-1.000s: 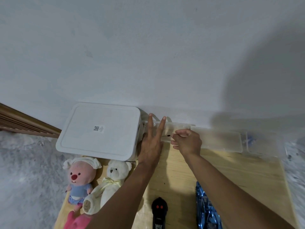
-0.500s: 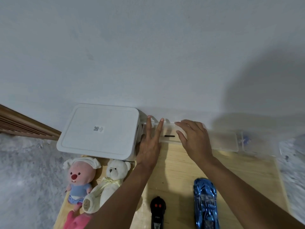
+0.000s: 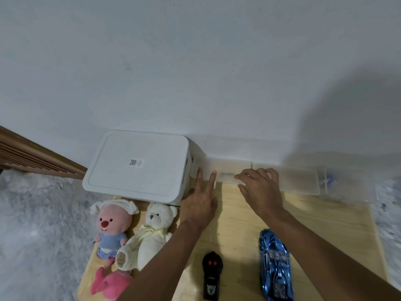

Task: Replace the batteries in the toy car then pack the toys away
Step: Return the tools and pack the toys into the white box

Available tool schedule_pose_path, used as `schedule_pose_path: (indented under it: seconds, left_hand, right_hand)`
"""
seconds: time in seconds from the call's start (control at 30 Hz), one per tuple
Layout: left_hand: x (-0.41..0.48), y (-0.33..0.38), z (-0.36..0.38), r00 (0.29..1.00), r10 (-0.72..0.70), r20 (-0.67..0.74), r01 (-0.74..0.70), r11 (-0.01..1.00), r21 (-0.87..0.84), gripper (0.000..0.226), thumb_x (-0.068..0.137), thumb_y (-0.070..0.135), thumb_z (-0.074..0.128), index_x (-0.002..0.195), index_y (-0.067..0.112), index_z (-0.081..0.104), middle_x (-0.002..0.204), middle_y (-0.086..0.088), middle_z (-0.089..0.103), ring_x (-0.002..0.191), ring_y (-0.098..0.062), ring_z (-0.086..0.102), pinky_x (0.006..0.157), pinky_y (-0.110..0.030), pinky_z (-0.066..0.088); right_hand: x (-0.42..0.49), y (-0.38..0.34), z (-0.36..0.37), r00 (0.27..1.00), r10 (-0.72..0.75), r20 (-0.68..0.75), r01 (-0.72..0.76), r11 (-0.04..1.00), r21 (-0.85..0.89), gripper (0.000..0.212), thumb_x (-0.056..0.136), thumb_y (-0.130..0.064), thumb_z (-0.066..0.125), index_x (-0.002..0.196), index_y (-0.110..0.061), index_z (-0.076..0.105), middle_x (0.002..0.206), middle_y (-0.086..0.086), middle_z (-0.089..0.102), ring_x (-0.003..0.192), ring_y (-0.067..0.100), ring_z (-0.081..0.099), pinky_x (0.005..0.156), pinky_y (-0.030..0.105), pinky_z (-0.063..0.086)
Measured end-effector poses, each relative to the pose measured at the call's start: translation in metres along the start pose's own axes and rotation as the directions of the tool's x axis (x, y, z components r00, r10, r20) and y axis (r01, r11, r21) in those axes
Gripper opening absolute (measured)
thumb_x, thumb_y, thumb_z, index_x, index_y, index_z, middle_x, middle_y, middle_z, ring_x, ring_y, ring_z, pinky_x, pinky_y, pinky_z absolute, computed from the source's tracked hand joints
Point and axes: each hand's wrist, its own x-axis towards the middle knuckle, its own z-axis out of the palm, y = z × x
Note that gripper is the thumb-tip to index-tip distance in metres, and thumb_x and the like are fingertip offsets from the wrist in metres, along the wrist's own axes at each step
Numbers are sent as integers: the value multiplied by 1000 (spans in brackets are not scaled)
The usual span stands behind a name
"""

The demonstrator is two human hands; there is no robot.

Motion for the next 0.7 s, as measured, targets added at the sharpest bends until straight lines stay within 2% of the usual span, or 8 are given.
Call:
schedule_pose_path:
  seconds: [0.17,0.27,0.33,0.4,0.47,0.53,0.6,0.7]
  left_hand:
    - [2,1,-2,999,-34,37,36,998,-53,77,105,34,43,163,41,-7,173,-2,-14,108,-29,69,73,-37,59]
    - [4,8,-12,993,-53,104,63,993,-98,81,104,18,41,163,38,-11,173,-7,-13,114,-35,66,80,-42,60]
    - [5,13,-34,992,-37,117,54,987,-152,87,100,4,42,164,34,-9,172,-13,2,117,-38,63,81,-41,56]
    - [8,16,-67,999,16,27,-10,978,-208,81,97,-1,42,165,29,11,160,-15,37,112,-39,64,78,-42,52]
    - [8,8,-105,988,48,-148,-80,974,-214,63,96,3,43,154,27,37,132,-13,63,103,-38,67,78,-45,53]
    - [9,-15,-140,959,13,-283,-68,981,-184,48,97,10,46,143,26,49,113,-9,71,96,-38,68,76,-44,54]
    - [10,-51,-166,939,-58,-340,-2,985,-173,40,99,19,48,138,26,53,108,-6,73,97,-35,68,78,-43,56]
    - [11,-121,-184,934,-207,-292,155,969,-192,40,100,35,52,139,26,51,116,-5,71,112,-31,64,88,-44,54]
  right_hand:
    - [-2,-3,-1,999,-29,22,31,996,-82,24,82,-23,77,105,-30,76,104,-11,71,91,20,62,100,47,32]
    - [4,-7,-10,991,21,131,-11,997,-73,22,87,-32,70,109,-31,75,110,-12,70,99,19,61,99,43,30]
    - [11,-11,-23,976,114,183,-122,992,32,23,91,-33,65,113,-32,74,115,-12,70,104,19,61,96,40,37]
    - [20,-20,-41,958,228,175,-265,935,237,24,92,-29,64,115,-30,71,112,-9,70,103,20,63,90,37,48]
    - [30,-34,-58,945,284,163,-326,862,388,24,91,-28,63,114,-32,68,102,-10,69,96,19,66,82,36,54]
    - [44,-55,-72,946,256,200,-319,846,427,26,92,-32,62,117,-34,64,101,-12,66,94,18,65,80,34,54]
    - [60,-83,-86,941,195,277,-303,849,433,36,91,-37,63,127,-36,56,111,-8,64,101,18,63,82,33,51]
    - [83,-129,-97,912,114,393,-298,842,449,55,91,-36,65,142,-32,43,129,4,53,113,26,58,85,31,44]
